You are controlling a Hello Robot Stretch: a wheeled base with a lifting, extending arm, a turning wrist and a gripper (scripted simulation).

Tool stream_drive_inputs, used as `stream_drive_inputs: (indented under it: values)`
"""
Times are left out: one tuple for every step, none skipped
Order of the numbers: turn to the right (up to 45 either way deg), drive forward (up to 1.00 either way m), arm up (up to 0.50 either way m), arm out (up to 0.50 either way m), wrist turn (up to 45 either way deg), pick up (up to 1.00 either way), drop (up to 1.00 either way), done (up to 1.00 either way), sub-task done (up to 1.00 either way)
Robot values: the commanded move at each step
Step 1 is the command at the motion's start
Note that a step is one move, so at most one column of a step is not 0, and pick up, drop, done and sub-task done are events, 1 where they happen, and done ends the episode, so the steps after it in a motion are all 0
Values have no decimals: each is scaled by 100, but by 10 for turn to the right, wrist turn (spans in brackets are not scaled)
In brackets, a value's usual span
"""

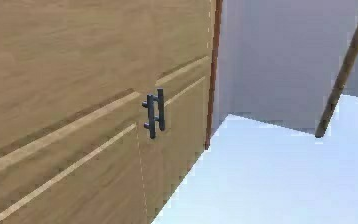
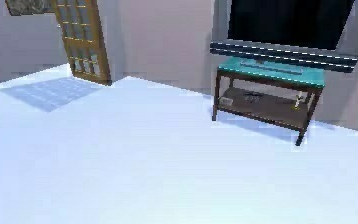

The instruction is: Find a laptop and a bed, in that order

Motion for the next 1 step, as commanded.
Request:
stream_drive_inputs:
  values:
    - [450,0,0,0,0,0,0,0,0]
